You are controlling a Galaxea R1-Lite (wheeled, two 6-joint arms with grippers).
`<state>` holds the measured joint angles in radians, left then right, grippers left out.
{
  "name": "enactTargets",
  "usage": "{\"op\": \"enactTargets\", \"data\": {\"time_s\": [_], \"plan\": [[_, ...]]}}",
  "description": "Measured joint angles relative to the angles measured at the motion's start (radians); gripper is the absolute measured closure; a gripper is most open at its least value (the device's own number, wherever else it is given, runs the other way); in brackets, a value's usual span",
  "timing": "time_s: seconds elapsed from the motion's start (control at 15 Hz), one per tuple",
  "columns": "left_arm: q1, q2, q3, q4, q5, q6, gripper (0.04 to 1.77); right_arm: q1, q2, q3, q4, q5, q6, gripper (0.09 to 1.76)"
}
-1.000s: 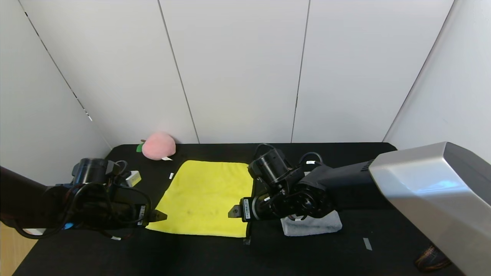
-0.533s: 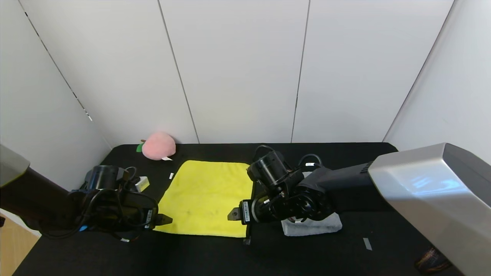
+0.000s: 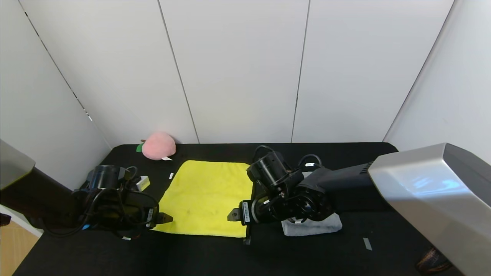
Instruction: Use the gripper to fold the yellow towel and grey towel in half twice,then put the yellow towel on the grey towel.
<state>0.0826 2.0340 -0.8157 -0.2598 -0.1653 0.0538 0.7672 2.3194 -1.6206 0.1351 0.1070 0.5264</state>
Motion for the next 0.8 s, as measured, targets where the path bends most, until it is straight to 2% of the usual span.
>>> {"op": "enactTargets", "data": {"time_s": [0.27, 0.47, 0.73, 0.8], "plan": [[-0.005, 0.0, 0.002, -0.013, 0.0, 0.0, 0.09, 0.004, -0.001, 0.001, 0.0, -0.001, 0.0, 0.14], [-0.011, 0.0, 0.007, -0.015, 0.001, 0.001, 0.62, 0.003, -0.001, 0.001, 0.0, -0.002, 0.0, 0.14], [-0.022, 0.006, 0.011, -0.015, 0.001, 0.0, 1.06, 0.003, -0.001, 0.001, 0.0, -0.001, 0.0, 0.14], [-0.022, 0.008, 0.011, -0.015, 0.001, 0.0, 1.46, 0.003, -0.001, 0.001, 0.0, -0.001, 0.001, 0.14]]}}
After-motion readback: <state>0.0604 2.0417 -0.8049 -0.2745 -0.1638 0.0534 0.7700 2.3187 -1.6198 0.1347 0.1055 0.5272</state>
